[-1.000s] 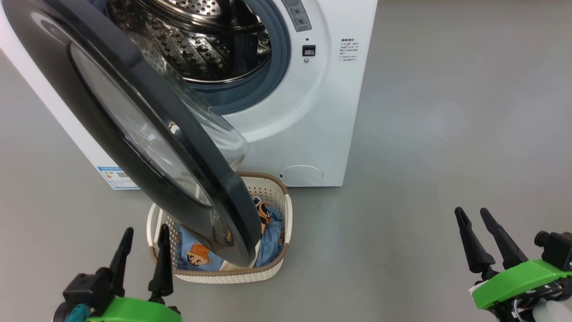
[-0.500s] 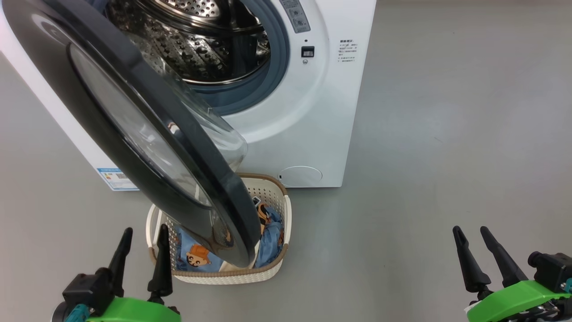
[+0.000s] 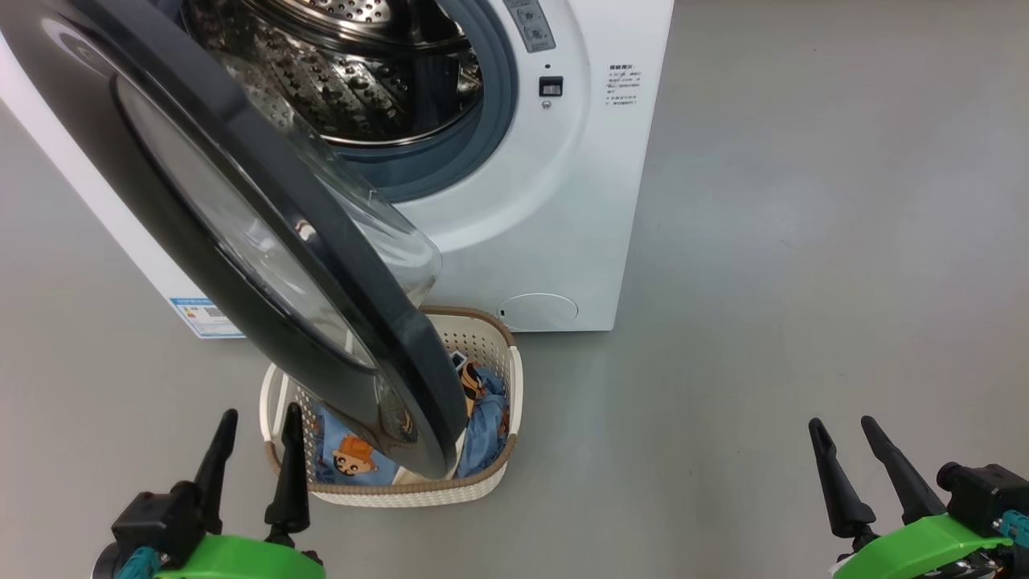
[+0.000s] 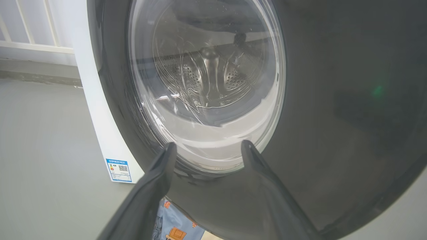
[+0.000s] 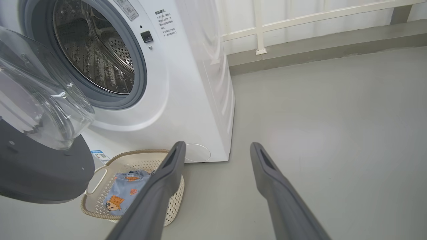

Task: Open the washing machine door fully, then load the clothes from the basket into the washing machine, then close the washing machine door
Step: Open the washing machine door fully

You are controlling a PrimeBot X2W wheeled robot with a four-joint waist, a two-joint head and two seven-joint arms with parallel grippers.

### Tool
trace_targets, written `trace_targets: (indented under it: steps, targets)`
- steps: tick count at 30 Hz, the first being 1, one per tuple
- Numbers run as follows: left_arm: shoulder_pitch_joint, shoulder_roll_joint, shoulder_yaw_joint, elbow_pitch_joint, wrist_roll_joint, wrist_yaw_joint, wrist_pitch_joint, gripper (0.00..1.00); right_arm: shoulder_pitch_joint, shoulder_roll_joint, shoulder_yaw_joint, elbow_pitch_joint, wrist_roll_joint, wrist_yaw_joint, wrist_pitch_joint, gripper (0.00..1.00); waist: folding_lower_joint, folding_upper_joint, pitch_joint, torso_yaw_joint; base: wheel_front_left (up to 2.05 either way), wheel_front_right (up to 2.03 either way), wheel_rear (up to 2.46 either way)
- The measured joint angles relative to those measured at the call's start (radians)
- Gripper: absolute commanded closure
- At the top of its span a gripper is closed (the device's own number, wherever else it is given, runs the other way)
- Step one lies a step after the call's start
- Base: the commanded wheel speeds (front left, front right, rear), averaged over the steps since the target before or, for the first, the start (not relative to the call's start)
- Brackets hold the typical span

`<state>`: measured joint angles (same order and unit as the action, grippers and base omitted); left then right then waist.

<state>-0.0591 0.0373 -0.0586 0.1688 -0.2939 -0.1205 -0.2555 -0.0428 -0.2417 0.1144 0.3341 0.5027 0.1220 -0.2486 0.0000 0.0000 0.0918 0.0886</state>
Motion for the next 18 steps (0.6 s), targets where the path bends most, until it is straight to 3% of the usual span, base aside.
trace_targets:
  steps: [18]
  targets:
    - [0.000, 0.000, 0.004, 0.002, 0.000, 0.000, 0.000, 0.00, 0.019, 0.018, -0.006, -0.012, -0.046, 0.000, 0.000, 0.00, 0.0000, 0.0000, -0.005, 0.006, 0.00, 0.00, 0.00]
